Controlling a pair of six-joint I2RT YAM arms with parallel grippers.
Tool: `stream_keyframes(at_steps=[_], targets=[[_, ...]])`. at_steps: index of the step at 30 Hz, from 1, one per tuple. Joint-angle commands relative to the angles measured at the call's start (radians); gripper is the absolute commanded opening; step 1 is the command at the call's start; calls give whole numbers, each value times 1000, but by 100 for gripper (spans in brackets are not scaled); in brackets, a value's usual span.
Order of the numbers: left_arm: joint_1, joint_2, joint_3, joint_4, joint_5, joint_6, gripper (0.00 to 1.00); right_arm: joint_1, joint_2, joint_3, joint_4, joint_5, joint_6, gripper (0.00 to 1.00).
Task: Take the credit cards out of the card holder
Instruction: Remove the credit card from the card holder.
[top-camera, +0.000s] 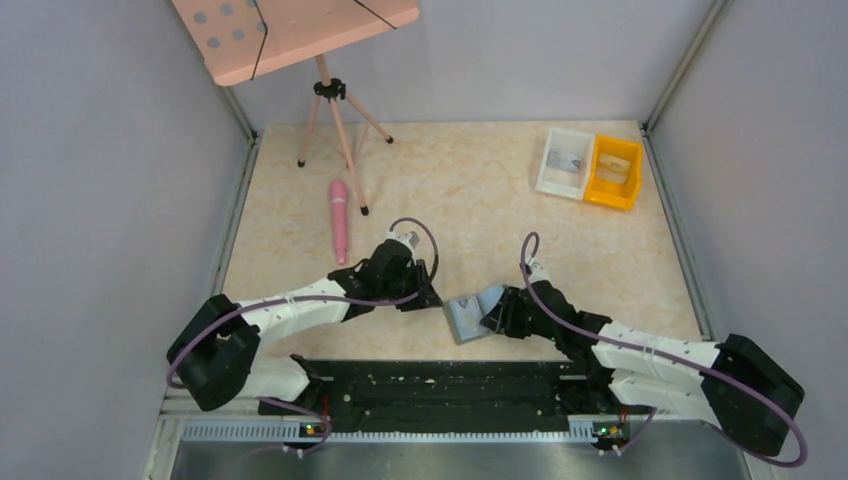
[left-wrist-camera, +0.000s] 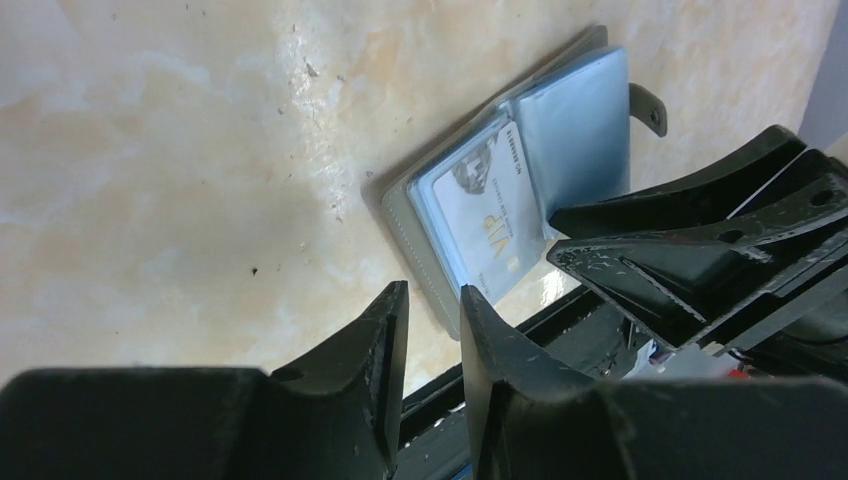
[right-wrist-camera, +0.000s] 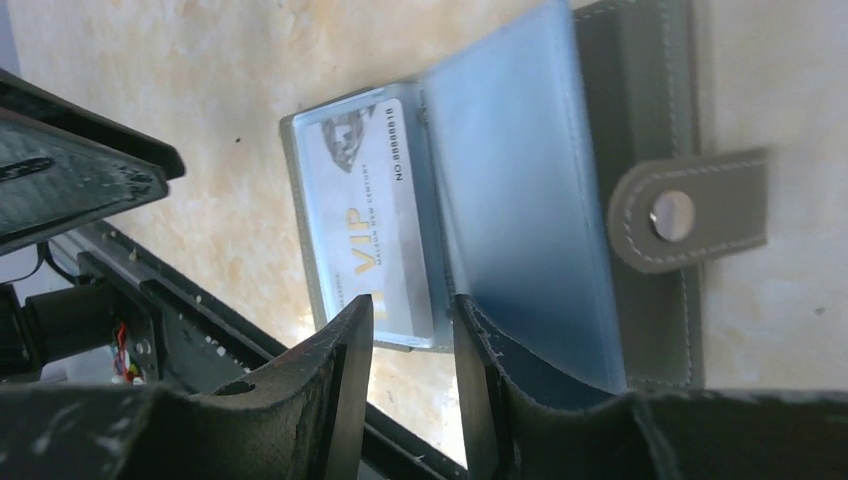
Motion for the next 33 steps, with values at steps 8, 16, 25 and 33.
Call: stream_keyframes(at_steps=[8, 16, 25, 33], targets=[[-2, 11, -30, 78, 47, -7, 30, -52, 115, 94, 90, -100, -45, 35], [-2, 22, -43, 135, 86, -12, 25, -92, 124, 106, 105, -130, -64, 35], [-7, 107, -47, 249, 157, -43, 22, -137, 172, 48, 218, -224, -68, 34], [-27, 230, -56, 341, 175, -93, 19, -138, 163, 52, 175, -237, -83, 35]])
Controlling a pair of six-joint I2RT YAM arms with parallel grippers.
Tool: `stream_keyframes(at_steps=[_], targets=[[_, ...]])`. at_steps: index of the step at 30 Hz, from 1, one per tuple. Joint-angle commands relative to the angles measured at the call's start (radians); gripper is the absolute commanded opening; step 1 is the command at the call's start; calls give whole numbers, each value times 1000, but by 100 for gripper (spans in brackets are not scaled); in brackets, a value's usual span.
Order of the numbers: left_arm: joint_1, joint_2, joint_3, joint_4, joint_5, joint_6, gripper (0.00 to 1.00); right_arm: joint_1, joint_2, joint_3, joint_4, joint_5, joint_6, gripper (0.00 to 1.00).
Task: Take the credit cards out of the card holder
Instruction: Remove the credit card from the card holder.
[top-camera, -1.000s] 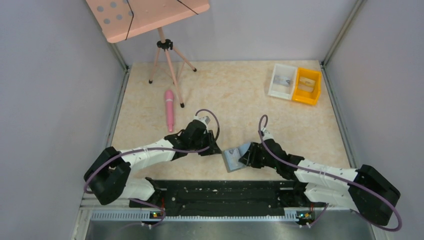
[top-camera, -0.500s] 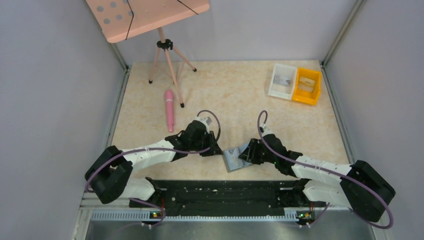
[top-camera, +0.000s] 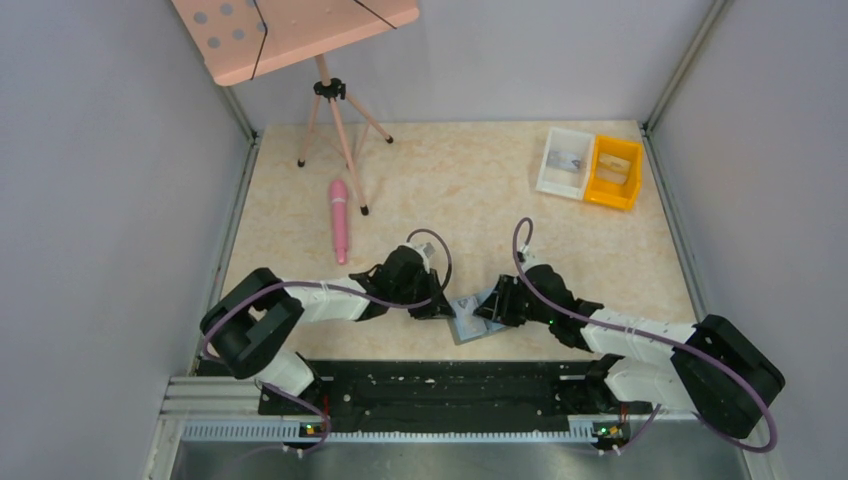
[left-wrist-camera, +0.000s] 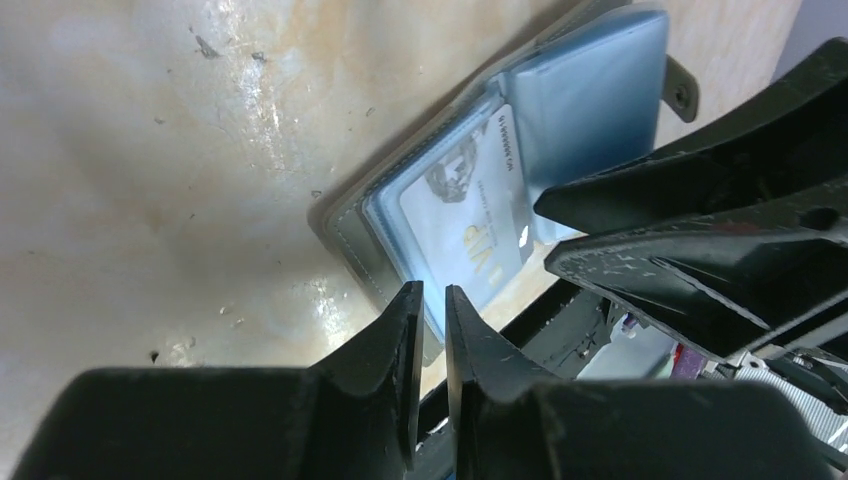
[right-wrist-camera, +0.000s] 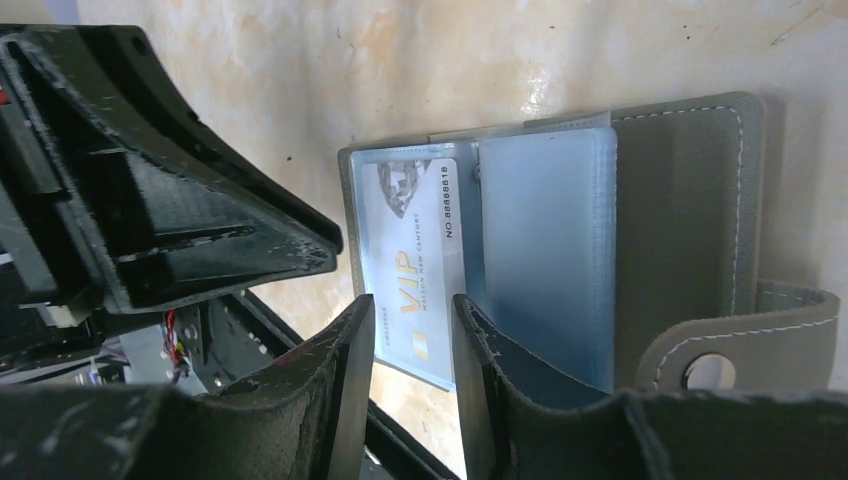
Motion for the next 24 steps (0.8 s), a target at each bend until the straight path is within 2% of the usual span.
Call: stream_keyframes(at_steps=[1, 11, 17, 24], targets=[[-16, 50, -9, 95, 16, -28, 18, -10, -16, -1, 4, -6, -28, 35], [-24, 96, -14, 98, 0, -23, 15, -10, -6, 25, -70, 73, -98, 35], [-25, 111, -9, 90, -1, -13, 14, -12, 52, 35, -13, 8, -108, 34], [-26, 118, 8, 55, -11, 14, 14, -34, 56, 26, 44, -49, -120, 20]])
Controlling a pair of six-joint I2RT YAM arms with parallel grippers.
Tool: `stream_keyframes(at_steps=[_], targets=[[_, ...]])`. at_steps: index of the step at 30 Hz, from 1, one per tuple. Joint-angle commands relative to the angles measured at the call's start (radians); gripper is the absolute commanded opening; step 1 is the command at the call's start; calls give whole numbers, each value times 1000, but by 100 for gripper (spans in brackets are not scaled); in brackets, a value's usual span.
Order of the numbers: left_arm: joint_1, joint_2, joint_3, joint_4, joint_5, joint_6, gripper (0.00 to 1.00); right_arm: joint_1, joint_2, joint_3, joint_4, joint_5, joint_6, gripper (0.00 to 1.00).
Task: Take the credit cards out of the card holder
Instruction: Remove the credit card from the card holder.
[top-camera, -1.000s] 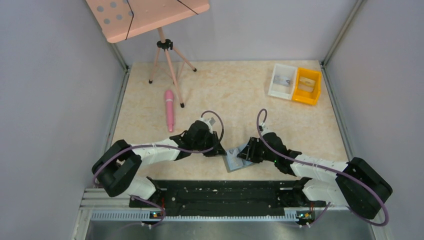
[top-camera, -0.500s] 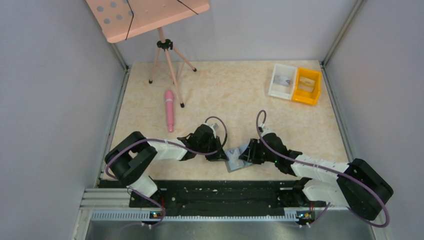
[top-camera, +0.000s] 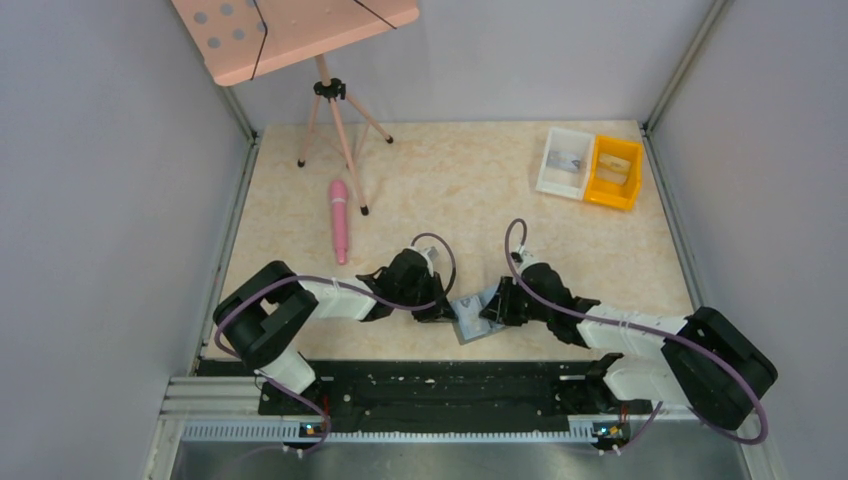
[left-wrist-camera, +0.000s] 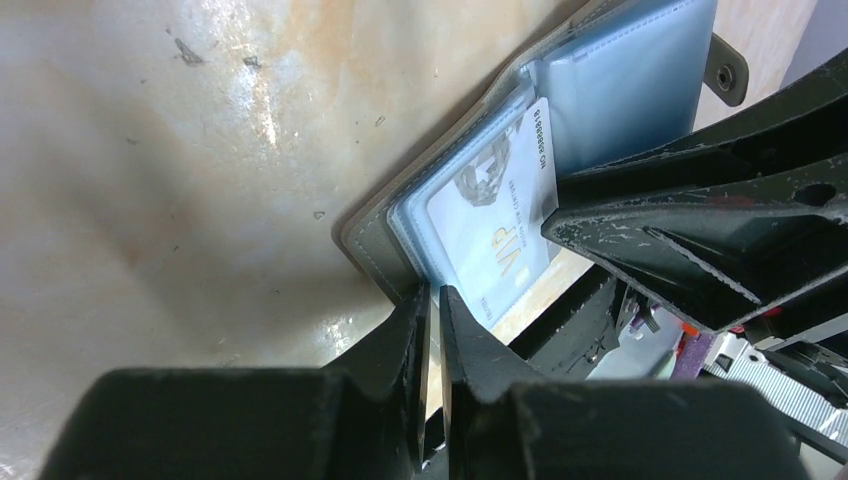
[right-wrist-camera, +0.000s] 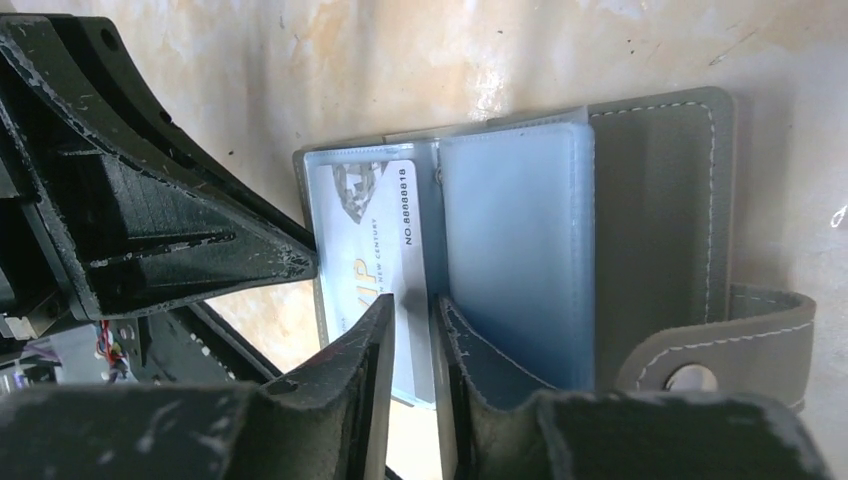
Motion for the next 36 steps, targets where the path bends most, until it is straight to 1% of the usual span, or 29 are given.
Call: stream_keyframes(at_steps=[1, 4, 7, 12, 16, 21, 24, 28, 32, 36], targets=[[-6, 16, 17, -35, -33, 50, 14, -20, 0, 7, 76, -65, -17, 18], [-6, 1, 51, -98, -74, 93, 14, -36, 6, -9, 126, -115, -1, 16], [-6, 3, 82, -145, -79, 121, 13, -37, 10, -22, 156, -136, 9, 16], [-7, 0, 75, -147, -72, 135, 13, -39, 38, -6, 156, -166, 19, 15], [-7, 20, 96, -164, -32, 152, 13, -39, 57, -20, 227, -196, 55, 15], [-6, 16, 112, -187, -46, 157, 13, -38, 78, -41, 279, -201, 79, 14], [-6, 15, 114, -187, -45, 152, 13, -39, 82, -43, 282, -207, 79, 10], [-6, 18, 115, -195, -49, 149, 13, -39, 77, -41, 269, -201, 79, 0], [-6, 29, 124, -214, -47, 158, 13, -40, 58, -36, 236, -181, 68, 0], [-6, 36, 145, -275, -57, 168, 13, -41, 25, -43, 238, -167, 73, 0]])
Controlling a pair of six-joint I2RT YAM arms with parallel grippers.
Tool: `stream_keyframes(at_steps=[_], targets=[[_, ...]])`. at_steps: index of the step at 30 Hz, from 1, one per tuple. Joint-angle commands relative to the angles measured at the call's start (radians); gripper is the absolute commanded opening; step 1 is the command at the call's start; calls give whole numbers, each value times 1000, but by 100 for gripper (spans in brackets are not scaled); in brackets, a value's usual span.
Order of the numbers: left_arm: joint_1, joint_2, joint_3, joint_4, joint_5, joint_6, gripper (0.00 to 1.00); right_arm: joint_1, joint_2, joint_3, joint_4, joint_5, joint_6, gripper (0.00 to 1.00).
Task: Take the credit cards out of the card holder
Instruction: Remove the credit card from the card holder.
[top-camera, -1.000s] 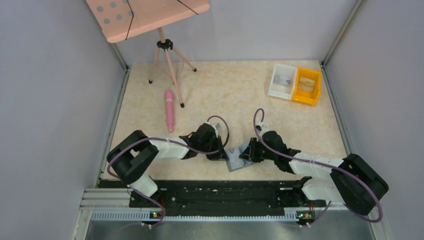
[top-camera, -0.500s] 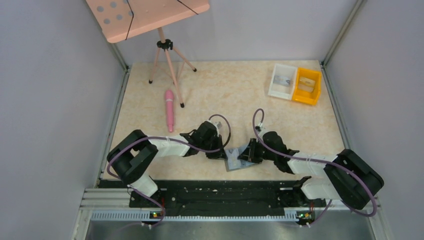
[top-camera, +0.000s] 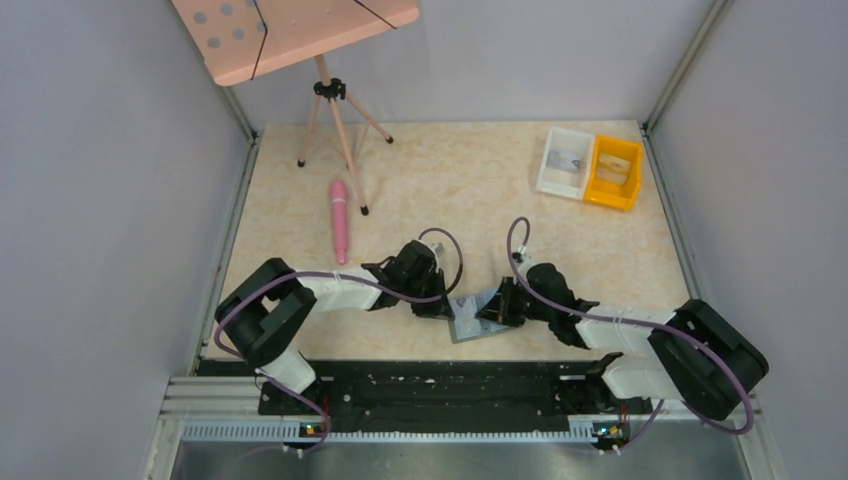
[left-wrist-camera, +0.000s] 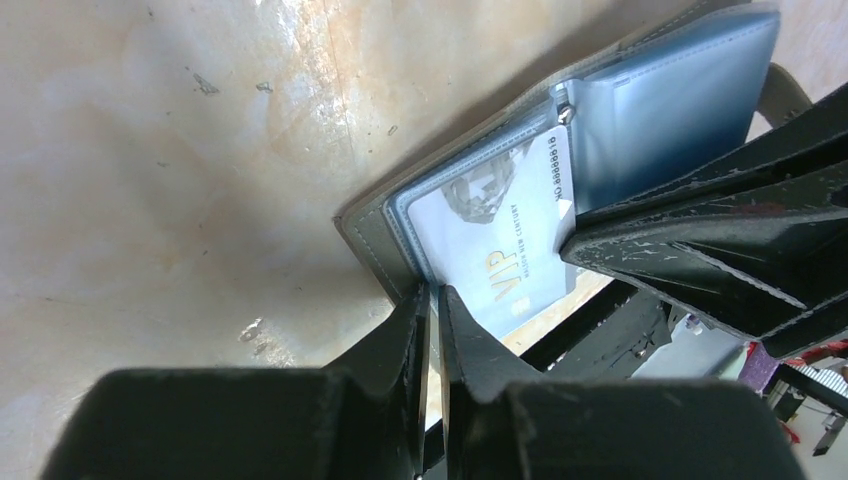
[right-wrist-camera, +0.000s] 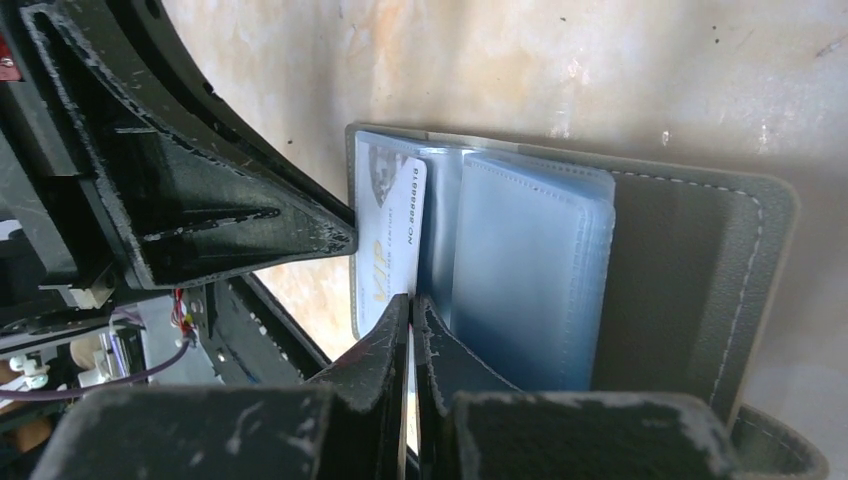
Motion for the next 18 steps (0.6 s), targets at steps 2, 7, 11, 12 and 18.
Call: stream_keyframes(at_steps=[2, 7, 11, 12, 18], targets=[[-6, 26, 32, -66, -36, 32, 13, 3, -58, 4, 48, -13, 12, 0], [-6, 41, 24, -87, -69, 39, 13, 3, -102, 12, -7, 0, 13, 0], [-6, 33, 1, -78, -77, 36, 13, 2, -149, 14, -74, 41, 6, 0], [-7, 30, -3, -77, -80, 37, 13, 1, -158, 12, -87, 49, 5, 0], [-6, 41, -6, -87, -94, 49, 13, -8, -198, 14, -163, 78, -2, 0]])
